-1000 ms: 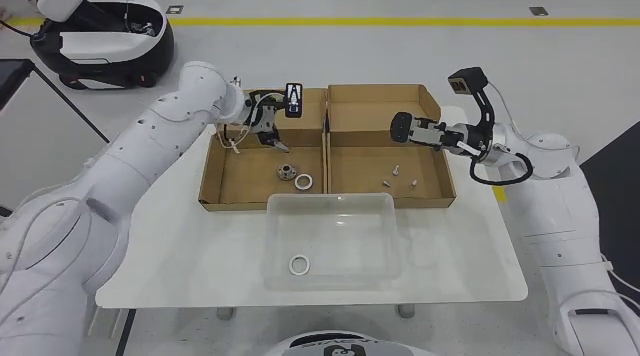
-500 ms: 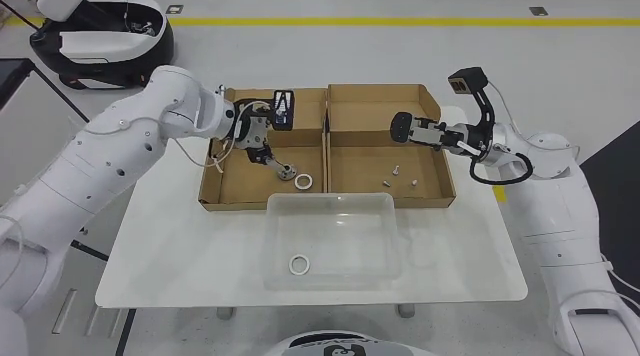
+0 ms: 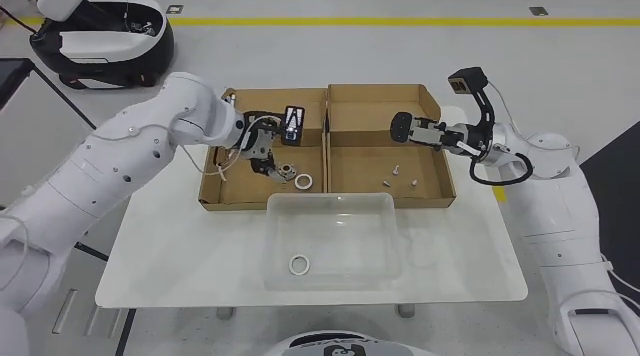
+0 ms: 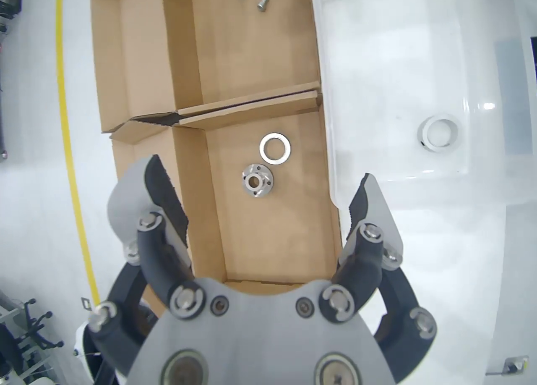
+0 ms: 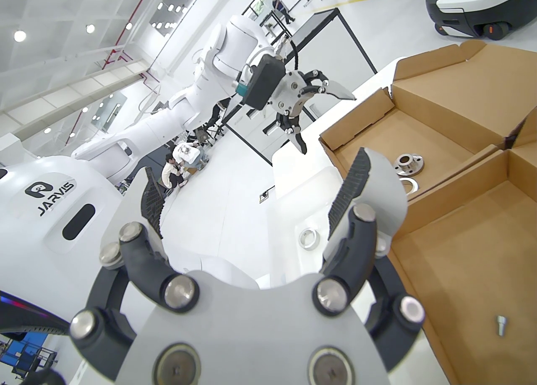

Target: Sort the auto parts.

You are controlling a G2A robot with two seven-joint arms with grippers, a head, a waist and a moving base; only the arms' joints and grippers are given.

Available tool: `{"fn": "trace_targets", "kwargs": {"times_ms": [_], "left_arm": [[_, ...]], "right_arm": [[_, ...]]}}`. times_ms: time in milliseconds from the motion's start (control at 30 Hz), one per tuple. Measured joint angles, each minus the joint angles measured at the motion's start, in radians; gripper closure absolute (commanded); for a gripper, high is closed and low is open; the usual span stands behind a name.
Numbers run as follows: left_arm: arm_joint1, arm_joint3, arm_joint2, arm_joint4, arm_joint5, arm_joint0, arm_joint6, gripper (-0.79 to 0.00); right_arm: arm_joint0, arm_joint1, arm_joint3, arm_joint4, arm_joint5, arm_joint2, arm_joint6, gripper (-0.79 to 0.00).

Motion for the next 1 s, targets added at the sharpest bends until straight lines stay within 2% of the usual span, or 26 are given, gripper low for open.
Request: {"fn": "trace_targets", "kwargs": {"times_ms": [133,367,500,633,800,1000], "left_arm": [[-0.005,-0.064,0.051,-0.187,0.035,-0.045,-0.192,-0.785],[-0.002,-0.227,0.205,-0.436,0.24,-0.177,-0.4,-0.785],[-0.016,-0.313,0.205,-0.524,0.395,-0.167,-0.557,-0.785],[-0.039,-0.36,0.205,-0.547,0.494,-0.153,-0.654,-0.785],[-0.076,-0.4,0.205,-0.523,0.545,-0.121,-0.705,-0.785],[-0.111,-0.372,0.205,-0.476,0.532,-0.06,-0.692,-0.785]], "right_arm": [[0.0,0.0,0.0,0.0,0.0,0.0,0.0,-0.785],[0.0,0.0,0.0,0.0,0.0,0.0,0.0,-0.785],[0.0,0.0,0.0,0.0,0.0,0.0,0.0,-0.785],[0.0,0.0,0.0,0.0,0.0,0.0,0.0,-0.785],[0.0,0.0,0.0,0.0,0.0,0.0,0.0,-0.785],[0.0,0.0,0.0,0.0,0.0,0.0,0.0,-0.785]]}}
